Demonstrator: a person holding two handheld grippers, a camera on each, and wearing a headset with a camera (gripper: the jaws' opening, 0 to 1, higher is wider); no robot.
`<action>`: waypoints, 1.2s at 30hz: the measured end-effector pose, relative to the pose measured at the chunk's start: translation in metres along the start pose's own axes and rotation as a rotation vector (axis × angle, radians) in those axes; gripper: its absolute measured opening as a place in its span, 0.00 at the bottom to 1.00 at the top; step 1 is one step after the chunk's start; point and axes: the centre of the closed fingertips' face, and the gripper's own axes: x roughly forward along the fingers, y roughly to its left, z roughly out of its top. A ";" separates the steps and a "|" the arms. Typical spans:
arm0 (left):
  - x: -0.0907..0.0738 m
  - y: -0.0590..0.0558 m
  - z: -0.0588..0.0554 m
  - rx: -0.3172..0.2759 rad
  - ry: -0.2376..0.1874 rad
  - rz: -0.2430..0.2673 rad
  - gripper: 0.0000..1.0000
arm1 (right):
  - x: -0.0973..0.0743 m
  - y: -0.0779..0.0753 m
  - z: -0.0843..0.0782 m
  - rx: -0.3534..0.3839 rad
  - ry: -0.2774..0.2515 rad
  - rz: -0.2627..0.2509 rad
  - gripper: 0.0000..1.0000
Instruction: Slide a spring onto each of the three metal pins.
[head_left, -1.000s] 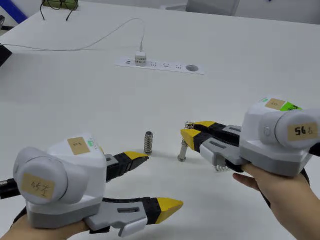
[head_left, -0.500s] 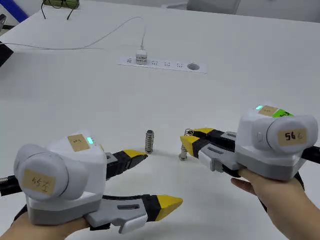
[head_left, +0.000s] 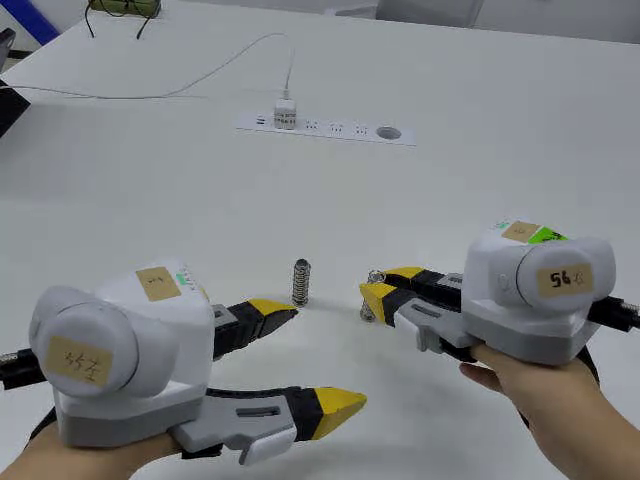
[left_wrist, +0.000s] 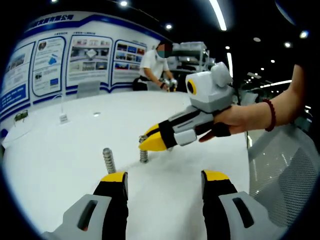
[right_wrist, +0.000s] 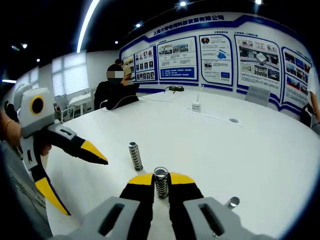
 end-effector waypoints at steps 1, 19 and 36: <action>0.000 0.000 0.000 0.000 0.000 0.000 0.60 | 0.001 0.000 -0.002 -0.003 0.005 -0.001 0.11; -0.001 0.003 0.006 0.011 -0.007 0.012 0.59 | -0.004 0.005 0.000 -0.005 -0.003 0.002 0.20; 0.010 -0.006 0.025 0.090 -0.016 0.001 0.57 | -0.049 0.000 0.028 0.114 -0.078 -0.021 0.41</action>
